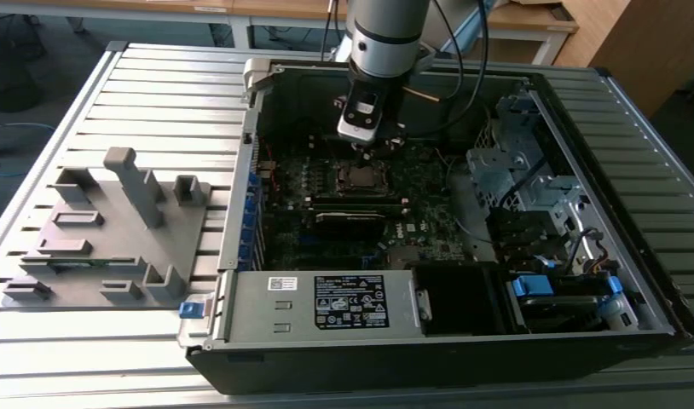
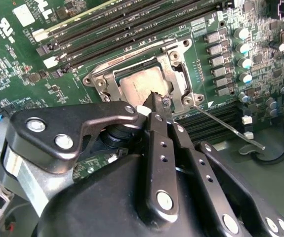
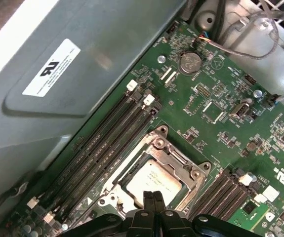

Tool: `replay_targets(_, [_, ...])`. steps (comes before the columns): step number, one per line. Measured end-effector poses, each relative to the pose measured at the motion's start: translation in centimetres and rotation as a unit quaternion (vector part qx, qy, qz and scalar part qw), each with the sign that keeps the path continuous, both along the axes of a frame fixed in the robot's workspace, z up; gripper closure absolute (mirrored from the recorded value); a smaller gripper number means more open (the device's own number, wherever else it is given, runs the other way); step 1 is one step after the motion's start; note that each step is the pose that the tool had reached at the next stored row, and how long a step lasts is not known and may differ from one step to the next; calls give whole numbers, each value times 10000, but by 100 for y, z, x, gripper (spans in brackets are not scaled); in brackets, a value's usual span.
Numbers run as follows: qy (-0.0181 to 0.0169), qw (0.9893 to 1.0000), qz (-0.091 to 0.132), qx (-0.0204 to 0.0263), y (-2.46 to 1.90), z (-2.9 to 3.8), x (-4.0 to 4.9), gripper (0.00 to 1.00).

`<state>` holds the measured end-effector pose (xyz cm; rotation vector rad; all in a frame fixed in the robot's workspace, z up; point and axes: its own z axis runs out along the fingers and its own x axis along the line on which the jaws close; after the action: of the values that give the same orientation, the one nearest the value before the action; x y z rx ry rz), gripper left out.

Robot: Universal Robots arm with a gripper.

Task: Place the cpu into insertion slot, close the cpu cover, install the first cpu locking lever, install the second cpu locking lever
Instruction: 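Close the cpu cover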

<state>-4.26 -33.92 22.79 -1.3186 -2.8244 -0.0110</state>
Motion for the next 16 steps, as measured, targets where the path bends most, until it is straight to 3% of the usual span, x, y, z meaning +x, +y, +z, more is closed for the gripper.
replay_targets(4, [0, 9997, 242, 4, 0, -1, 0, 90])
replay_targets(8, [0, 9987, 512, 14, 0, -4, 0, 90])
replay_targets(16, [-2, 9945, 1042, 58, 0, -8, 0, 90])
